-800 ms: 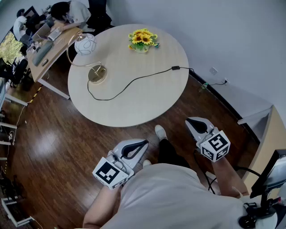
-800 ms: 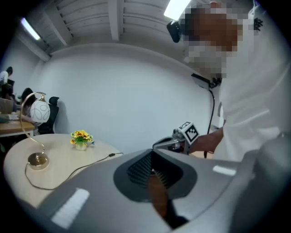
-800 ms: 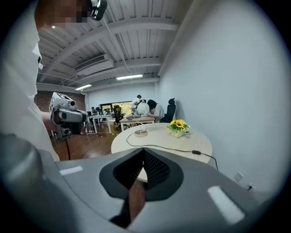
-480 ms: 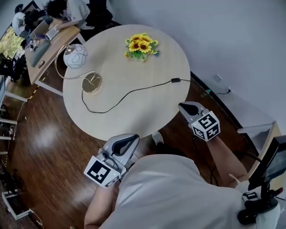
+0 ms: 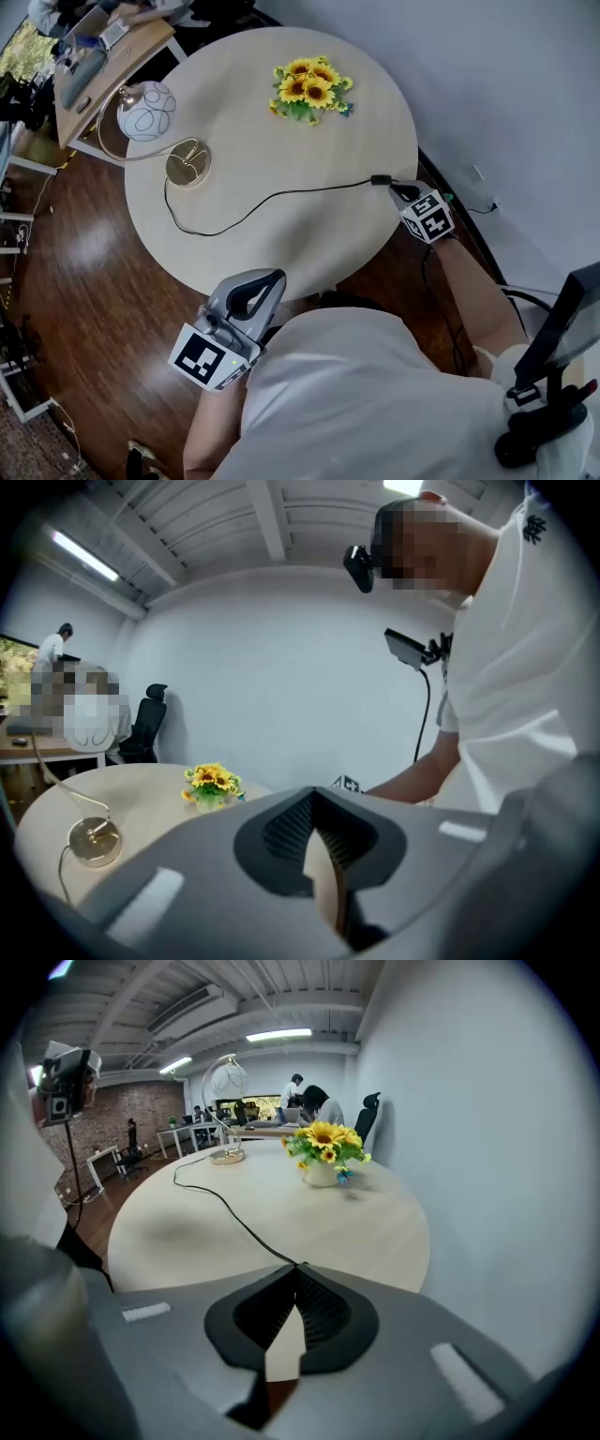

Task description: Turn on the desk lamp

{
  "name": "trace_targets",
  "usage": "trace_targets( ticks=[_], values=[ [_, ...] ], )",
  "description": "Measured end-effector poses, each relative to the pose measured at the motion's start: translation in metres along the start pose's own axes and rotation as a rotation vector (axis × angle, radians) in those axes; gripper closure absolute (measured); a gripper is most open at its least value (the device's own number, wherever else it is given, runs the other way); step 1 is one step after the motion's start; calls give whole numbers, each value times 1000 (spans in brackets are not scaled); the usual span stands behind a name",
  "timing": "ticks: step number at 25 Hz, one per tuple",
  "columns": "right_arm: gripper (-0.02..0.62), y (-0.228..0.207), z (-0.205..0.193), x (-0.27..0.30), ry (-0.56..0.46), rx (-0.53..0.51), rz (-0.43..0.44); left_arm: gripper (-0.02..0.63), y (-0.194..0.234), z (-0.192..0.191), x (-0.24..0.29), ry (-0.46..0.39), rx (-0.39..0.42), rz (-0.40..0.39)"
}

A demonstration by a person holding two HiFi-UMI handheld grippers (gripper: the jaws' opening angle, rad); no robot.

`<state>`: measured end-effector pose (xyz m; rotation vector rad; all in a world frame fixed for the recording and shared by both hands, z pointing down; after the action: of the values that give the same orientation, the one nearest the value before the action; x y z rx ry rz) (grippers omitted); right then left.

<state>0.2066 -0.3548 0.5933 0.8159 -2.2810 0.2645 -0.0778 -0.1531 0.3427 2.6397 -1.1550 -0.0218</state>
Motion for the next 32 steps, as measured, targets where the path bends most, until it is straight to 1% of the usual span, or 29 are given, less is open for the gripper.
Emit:
trace_targets(
  ticks=[6,10,14,22,26,30,32],
  values=[
    [592,-25,-8,43,103,-36,25,588,15,-5,6,12,-18,57],
    [592,-26,-17,57,163,-65,43,588,21,-7,9,17,-23,67],
    [592,-26,-20,64,186,-71,55,588,26,-11,11,25,-30,74],
    [592,-32,-21,70,234,15,96,588,28,-13,14,35,-37,75],
    [592,-33,-19,69,263,63,101,588,28,-12,15,33,-37,78],
    [592,-35,-25,73,271,50,96,588,29,-13,15,35,-38,81],
    [592,-35,-22,72,264,74,95,588,30,-12,14,37,-39,84]
  ],
)
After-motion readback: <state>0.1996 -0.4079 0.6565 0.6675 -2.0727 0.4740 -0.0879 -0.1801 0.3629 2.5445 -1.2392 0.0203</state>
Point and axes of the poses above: the fingertips, and each gripper's own axes: x forward along the fingers, y to its left, z out of its top, the point moved 6 cm from there along -x, backward along the fingers, and after that the axes turned 7 degrees about -y, right-handed, at the moved point
